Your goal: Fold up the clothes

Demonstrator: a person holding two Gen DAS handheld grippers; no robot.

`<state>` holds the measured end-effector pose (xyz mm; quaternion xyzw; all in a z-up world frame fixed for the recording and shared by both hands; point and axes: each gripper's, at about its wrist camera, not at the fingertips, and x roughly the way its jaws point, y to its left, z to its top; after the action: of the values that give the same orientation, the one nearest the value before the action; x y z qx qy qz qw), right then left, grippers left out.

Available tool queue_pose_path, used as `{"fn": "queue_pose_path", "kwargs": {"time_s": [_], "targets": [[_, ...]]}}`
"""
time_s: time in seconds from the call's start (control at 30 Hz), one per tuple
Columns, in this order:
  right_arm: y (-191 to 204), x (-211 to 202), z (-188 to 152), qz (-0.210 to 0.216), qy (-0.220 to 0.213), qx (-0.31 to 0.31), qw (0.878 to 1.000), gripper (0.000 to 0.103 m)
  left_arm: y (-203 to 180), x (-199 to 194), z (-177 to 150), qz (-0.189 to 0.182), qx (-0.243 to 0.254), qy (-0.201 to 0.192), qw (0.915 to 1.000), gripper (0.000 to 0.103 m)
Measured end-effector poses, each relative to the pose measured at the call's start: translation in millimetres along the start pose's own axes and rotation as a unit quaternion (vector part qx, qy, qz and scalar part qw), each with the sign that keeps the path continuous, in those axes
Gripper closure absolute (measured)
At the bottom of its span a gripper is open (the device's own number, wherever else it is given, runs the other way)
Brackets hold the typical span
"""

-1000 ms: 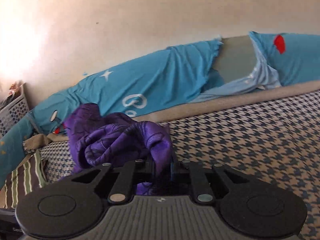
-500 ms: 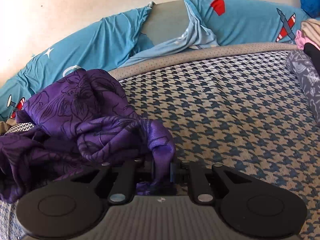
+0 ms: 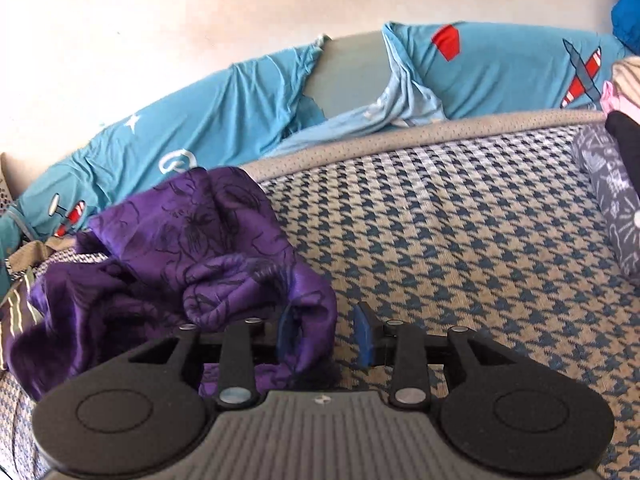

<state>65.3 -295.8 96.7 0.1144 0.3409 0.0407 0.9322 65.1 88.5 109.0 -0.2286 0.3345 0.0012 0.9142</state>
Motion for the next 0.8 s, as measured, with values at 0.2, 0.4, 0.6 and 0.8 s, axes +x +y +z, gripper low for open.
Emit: {"fn": "queue_pose_path", "kwargs": {"time_s": [0.2,0.4,0.6,0.8], "targets": [[27.0,-1.1,10.5,0.035,-0.031,-0.059,0.997,0.058,-25.8,14.9,-6.1,-0.004,0.042,0.001,0.9991,0.0],[69.2,4.4,2.0,0.06,-0.057,-0.171,0.982,0.053,-61.8,26.4,-13.2,-0.014,0.095,-0.017,0.9952,0.0],[91.5,25.8,0.4,0.081,-0.052,-0.214,0.972,0.046,-75.6,51.0,-20.4,0.002,0.101,0.005,0.9948,0.0],[100.8,43.5,-0.2,0.082,-0.044,-0.225,0.97,0.036,-63.5,70.7,-23.5,0.029,0.08,0.044,0.9954,0.0]]}}
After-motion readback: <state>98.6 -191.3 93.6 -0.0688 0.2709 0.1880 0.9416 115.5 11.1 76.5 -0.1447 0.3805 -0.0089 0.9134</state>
